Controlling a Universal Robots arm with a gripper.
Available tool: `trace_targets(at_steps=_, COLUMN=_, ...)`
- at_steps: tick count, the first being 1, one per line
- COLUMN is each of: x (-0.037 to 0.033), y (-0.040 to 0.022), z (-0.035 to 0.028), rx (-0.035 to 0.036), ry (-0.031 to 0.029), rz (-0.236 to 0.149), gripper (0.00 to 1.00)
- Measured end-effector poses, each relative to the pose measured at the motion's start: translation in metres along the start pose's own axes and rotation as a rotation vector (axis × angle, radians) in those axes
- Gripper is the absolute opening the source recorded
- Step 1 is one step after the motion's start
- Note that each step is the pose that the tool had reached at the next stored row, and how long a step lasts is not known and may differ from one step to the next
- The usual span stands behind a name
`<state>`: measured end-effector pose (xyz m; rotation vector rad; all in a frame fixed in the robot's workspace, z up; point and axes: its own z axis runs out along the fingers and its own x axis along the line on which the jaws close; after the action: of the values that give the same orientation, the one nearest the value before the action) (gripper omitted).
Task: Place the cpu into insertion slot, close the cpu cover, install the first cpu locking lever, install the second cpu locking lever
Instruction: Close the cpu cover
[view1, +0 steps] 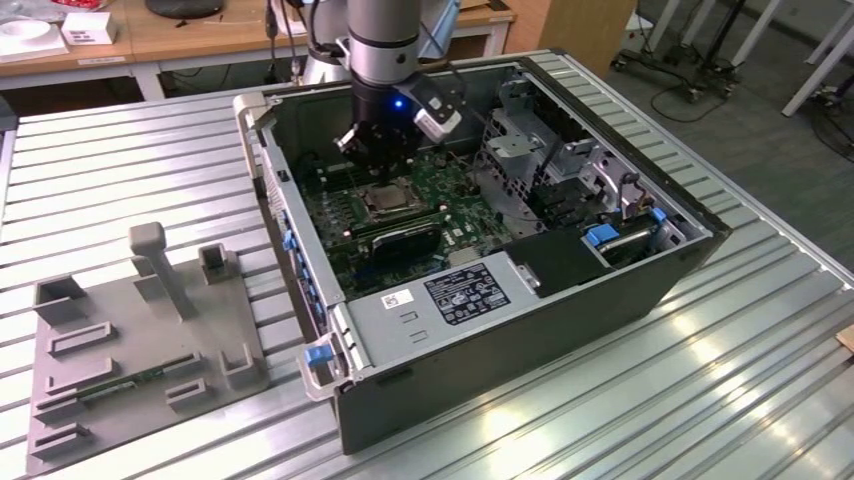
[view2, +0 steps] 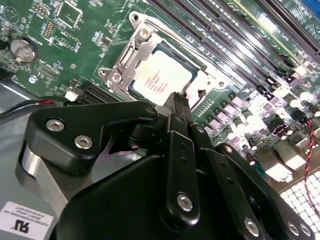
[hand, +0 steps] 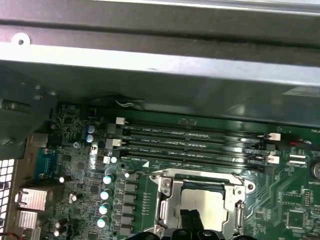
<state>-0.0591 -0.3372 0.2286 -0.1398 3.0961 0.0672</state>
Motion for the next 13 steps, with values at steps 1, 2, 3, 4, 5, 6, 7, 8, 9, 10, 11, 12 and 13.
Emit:
trace_targets(at_steps=1, x=0.0009, y=0.0001, z=0.0007, rx=0.0010, ry=0.0000, rz=0.003, gripper=0.11)
trace_targets(at_steps=2, x=0.0019, y=0.0001, z=0.0015, rx=0.0022, ry=0.0001, rz=0.005, gripper=0.11)
trace_targets(at_steps=3, x=0.0028, y=0.0002, z=0.0024, rx=0.0031, ry=0.0003, rz=0.007, gripper=0.11)
trace_targets(at_steps=4, x=0.0037, y=0.0002, z=0.0034, rx=0.0041, ry=0.0005, rz=0.010, gripper=0.11)
trace_targets(at_steps=5, x=0.0046, y=0.0002, z=0.0044, rx=0.0048, ry=0.0007, rz=0.012, gripper=0.11)
trace_targets(at_steps=6, x=0.0054, y=0.0002, z=0.0053, rx=0.0055, ry=0.0010, rz=0.014, gripper=0.11)
trace_targets(at_steps=7, x=0.0059, y=0.0002, z=0.0057, rx=0.0059, ry=0.0014, rz=0.016, gripper=0.11)
trace_targets(at_steps=8, x=0.0059, y=0.0002, z=0.0057, rx=0.0060, ry=0.0016, rz=0.016, gripper=0.11)
trace_targets(at_steps=9, x=0.0059, y=0.0002, z=0.0057, rx=0.0060, ry=0.0016, rz=0.016, gripper=0.11)
trace_targets(at_steps=10, x=0.0059, y=0.0002, z=0.0057, rx=0.0059, ry=0.0015, rz=0.016, gripper=0.11)
trace_targets(at_steps=11, x=0.0058, y=0.0003, z=0.0058, rx=0.0059, ry=0.0015, rz=0.016, gripper=0.11)
trace_targets(at_steps=12, x=0.0059, y=0.0003, z=0.0058, rx=0.0059, ry=0.0015, rz=0.016, gripper=0.11)
trace_targets(at_steps=13, x=0.0059, y=0.0003, z=0.0058, rx=0.0059, ry=0.0014, rz=0.016, gripper=0.11)
